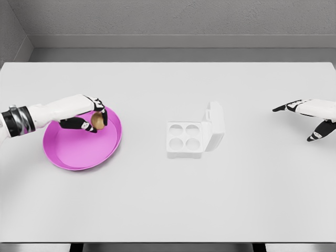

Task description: Pack egg into the box and close the box lid

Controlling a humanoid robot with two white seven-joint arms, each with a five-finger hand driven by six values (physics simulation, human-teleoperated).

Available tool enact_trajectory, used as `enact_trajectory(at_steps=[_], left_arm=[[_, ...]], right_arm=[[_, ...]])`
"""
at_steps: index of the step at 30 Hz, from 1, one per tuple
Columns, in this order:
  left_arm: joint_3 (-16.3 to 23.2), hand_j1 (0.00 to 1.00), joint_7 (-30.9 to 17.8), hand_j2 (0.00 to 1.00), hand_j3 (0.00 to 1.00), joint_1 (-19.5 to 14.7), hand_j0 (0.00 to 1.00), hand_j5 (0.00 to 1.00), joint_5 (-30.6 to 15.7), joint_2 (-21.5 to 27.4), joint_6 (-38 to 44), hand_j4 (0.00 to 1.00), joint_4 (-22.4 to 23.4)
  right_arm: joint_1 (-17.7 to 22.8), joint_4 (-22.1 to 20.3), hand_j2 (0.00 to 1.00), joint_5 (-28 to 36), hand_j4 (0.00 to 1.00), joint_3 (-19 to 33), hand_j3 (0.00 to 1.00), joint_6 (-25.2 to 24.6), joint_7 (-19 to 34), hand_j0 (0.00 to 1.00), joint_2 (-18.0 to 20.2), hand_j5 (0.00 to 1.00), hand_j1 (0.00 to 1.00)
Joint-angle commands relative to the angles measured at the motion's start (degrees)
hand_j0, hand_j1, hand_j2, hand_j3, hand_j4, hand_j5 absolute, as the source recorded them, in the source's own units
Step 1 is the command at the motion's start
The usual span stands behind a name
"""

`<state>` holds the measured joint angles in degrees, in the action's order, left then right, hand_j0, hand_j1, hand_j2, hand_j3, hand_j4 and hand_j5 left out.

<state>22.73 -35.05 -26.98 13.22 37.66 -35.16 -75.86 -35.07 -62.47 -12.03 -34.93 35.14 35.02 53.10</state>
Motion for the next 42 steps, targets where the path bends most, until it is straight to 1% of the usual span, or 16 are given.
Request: enact_trajectory(at_steps=[1,7,9,12,14,18,24,26,32,42], left_arm=[[0.0,0.38,0.1,0.38,0.38,0.0,0.38,0.38,-0.7,-0.6,0.2,0.38,-0.1],[0.0,0.38,0.1,0.38,0.38,0.0,0.38,0.38,-0.3,-2.0,0.2,0.38,-1.0],[0.0,0.38,0.1,0.38,0.38,0.0,0.38,0.38,-0.2,-2.3,0.2,0.38,-1.0],[0.0,0.38,0.1,0.38,0.38,0.0,0.38,0.38,0.0,-3.0,0.2,0.38,-1.0],[0.0,0.38,0.1,0.38,0.38,0.0,0.38,0.38,0.1,-3.4,0.2,0.38,-1.4],[0.0,0.38,0.1,0.38,0.38,-0.1,0.38,0.38,0.2,-4.5,0.2,0.38,-1.4],[0.0,0.38,0.1,0.38,0.38,-0.1,0.38,0.38,0.2,-6.1,0.2,0.38,-1.5],[0.1,0.38,0.1,0.38,0.38,-0.1,0.38,0.38,0.2,-6.4,0.2,0.38,-1.5],[0.0,0.38,0.1,0.38,0.38,-0.2,0.38,0.38,0.1,-8.0,0.2,0.38,-1.5],[0.0,0.37,0.1,0.37,0.37,-0.4,0.37,0.37,-0.7,-10.8,0.2,0.37,-1.4]], right_arm=[[0.0,0.0,1.00,0.3,1.00,0.0,1.00,-0.1,0.0,1.00,0.1,1.00,1.00],[-0.1,-0.5,1.00,0.2,1.00,0.0,1.00,-0.1,0.0,1.00,0.6,1.00,1.00],[0.0,-1.6,1.00,0.2,1.00,0.0,1.00,-0.1,0.0,1.00,1.0,1.00,1.00],[0.0,-4.5,1.00,0.2,1.00,-0.1,1.00,-0.1,0.0,1.00,2.0,1.00,1.00],[-0.1,-6.8,1.00,0.2,1.00,-1.3,1.00,-0.1,0.0,1.00,3.6,1.00,1.00],[0.0,-11.8,1.00,0.2,1.00,-2.3,1.00,-0.1,0.0,1.00,4.4,1.00,1.00],[0.0,-14.3,1.00,0.2,1.00,-3.6,1.00,-0.1,0.0,1.00,4.6,1.00,1.00],[0.0,-16.3,1.00,0.2,1.00,-4.0,1.00,-0.1,0.0,1.00,4.6,1.00,1.00],[-0.1,-16.1,1.00,0.2,1.00,-5.1,1.00,-0.1,0.0,1.00,4.6,1.00,1.00],[-0.1,-15.5,1.00,0.3,1.00,-5.1,1.00,-0.1,0.0,1.00,4.6,1.00,1.00]])
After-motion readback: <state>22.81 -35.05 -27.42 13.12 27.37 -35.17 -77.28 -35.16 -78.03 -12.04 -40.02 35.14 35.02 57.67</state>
